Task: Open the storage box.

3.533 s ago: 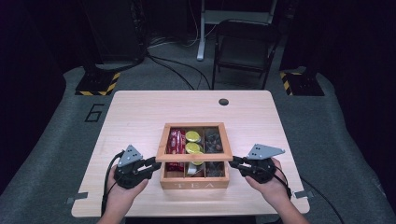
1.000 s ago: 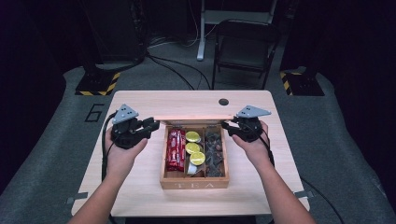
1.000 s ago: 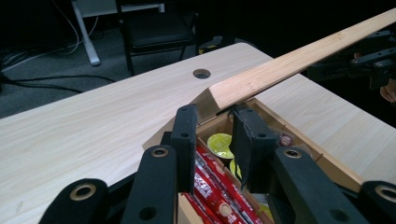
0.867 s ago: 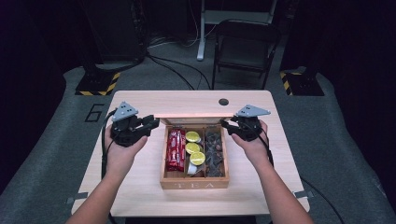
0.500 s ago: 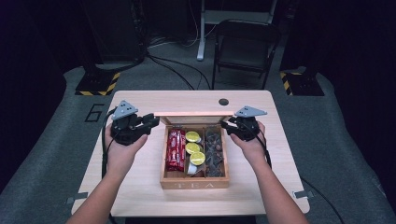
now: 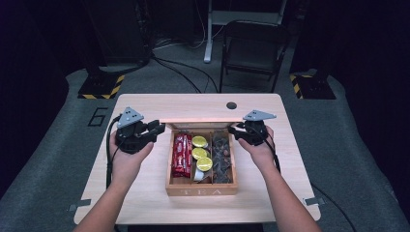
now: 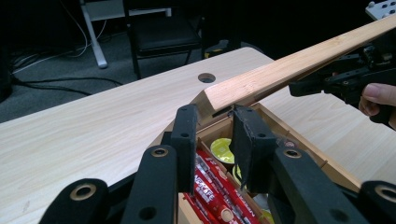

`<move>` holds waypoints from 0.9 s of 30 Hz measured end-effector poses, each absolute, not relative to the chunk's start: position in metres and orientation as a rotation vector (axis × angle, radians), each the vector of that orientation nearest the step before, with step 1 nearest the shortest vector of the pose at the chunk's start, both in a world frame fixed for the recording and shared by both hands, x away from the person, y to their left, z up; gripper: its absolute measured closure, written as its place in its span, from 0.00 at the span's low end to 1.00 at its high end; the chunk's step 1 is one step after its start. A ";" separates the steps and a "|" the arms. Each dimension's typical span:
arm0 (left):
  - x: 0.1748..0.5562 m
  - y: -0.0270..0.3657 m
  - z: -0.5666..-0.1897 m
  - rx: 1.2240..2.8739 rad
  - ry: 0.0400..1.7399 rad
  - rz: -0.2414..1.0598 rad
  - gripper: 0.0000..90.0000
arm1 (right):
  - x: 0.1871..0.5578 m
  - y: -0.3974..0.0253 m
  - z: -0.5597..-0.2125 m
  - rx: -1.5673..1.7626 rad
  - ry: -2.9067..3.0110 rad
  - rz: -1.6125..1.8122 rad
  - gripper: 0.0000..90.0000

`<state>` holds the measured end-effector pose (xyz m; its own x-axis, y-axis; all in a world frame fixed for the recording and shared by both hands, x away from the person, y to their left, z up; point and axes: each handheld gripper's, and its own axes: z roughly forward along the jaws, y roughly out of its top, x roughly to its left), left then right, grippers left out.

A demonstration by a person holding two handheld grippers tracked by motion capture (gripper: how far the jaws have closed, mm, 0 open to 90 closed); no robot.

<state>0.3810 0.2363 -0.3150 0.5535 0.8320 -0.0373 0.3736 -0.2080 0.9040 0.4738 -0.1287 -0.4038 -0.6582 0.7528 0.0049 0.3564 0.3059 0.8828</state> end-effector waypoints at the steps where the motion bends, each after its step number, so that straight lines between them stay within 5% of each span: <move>1: 0.381 0.236 -0.315 1.805 0.995 0.583 0.79 | 0.474 -0.129 -0.404 0.988 2.168 1.305 0.66; 17: 0.377 0.238 -0.322 1.791 0.995 0.574 0.73 | 0.472 -0.127 -0.403 0.971 2.172 1.282 0.66; 27: 0.372 0.251 -0.344 1.735 1.060 0.575 0.61 | 0.473 -0.127 -0.403 0.991 2.167 1.294 0.66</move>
<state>0.3717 0.2514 -0.3441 0.5059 0.8578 -0.0912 0.3915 -0.1341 0.9104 0.4732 -0.1268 -0.4030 -0.6540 0.7565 -0.0002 0.3583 0.3100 0.8806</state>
